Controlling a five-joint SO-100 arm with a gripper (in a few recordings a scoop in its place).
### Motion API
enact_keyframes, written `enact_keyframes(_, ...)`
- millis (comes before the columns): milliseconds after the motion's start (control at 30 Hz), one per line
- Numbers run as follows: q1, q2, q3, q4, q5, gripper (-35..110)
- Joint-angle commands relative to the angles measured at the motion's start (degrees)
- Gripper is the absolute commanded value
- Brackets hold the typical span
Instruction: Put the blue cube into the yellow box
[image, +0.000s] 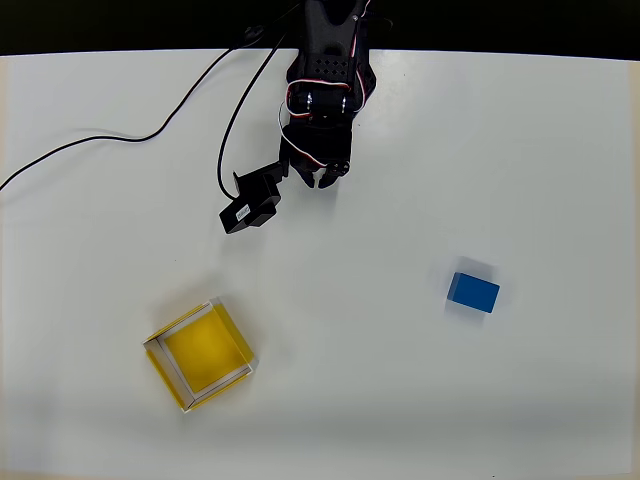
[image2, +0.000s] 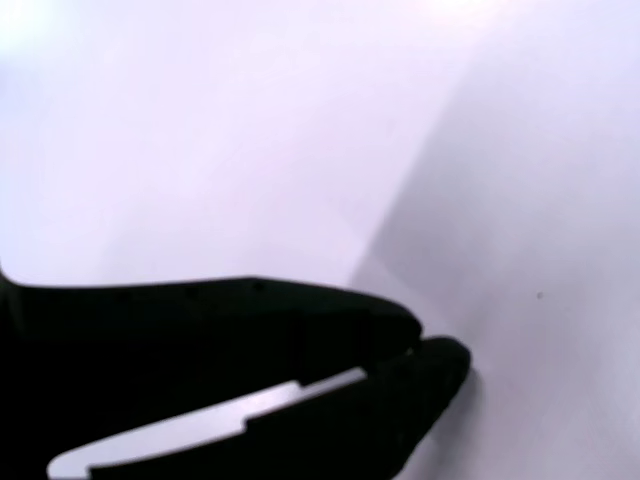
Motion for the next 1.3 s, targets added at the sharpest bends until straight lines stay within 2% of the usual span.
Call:
enact_keyframes(0, -0.44, 1.58, 1.58, 0.88, 0.44, 0)
enact_keyframes(433, -0.35, 1.58, 1.58, 0.44, 2.90, 1)
enact_keyframes(600, -0.35, 0.62, 1.49, -1.23, -4.39, 4)
enact_keyframes(667, 0.62, -2.37, 1.14, -8.88, -6.94, 7)
enact_keyframes(933, 3.52, -29.79, -10.46, -50.71, -11.51, 29)
enact_keyframes(1167, 2.11, -52.73, -24.17, -72.51, -14.68, 31)
enact_keyframes(1267, 0.79, -58.89, -29.97, -75.50, -13.97, 30)
